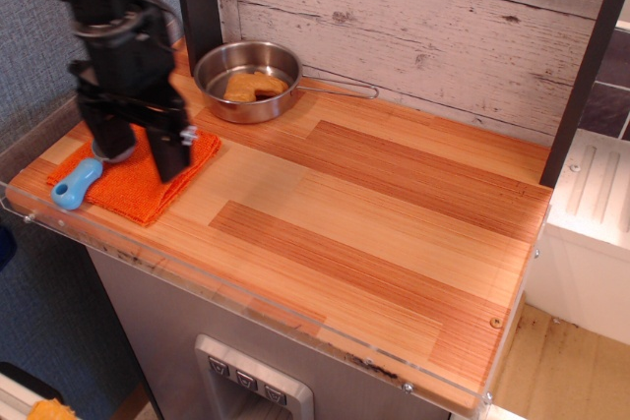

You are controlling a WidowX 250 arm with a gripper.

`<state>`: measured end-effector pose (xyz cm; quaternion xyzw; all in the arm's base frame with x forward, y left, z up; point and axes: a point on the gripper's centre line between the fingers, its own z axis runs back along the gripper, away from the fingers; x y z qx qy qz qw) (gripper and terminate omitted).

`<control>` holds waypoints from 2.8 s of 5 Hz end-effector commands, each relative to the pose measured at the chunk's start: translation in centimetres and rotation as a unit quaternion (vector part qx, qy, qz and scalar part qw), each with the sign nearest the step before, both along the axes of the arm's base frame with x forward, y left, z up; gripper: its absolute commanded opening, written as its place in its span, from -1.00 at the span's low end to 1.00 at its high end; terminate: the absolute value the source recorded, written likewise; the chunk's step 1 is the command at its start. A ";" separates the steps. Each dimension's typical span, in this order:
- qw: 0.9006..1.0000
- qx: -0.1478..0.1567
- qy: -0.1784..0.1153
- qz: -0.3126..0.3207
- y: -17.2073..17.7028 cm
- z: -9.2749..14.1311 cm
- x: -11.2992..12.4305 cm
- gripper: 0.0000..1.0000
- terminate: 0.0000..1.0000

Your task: Place the spatula on the far edge of the table

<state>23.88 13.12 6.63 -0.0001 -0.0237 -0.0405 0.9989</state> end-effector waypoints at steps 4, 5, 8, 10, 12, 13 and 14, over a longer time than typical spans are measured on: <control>0.999 0.028 -0.040 -0.003 6.4 -2.8 -0.2 1.00 -1.00; 0.999 0.031 -0.032 -0.005 6.0 -3.1 0.2 1.00 -1.00; 0.999 0.037 -0.019 -0.014 5.4 -3.8 0.8 -1.00 -1.00; 0.999 0.041 -0.031 -0.001 4.1 -0.8 0.7 -1.00 -1.00; 0.997 0.010 -0.071 -0.011 -4.2 4.7 3.0 -1.00 -1.00; 0.998 -0.022 -0.059 -0.012 -9.1 3.4 6.8 -1.00 -1.00; 0.997 -0.034 -0.067 0.006 -13.9 1.4 10.7 -1.00 -1.00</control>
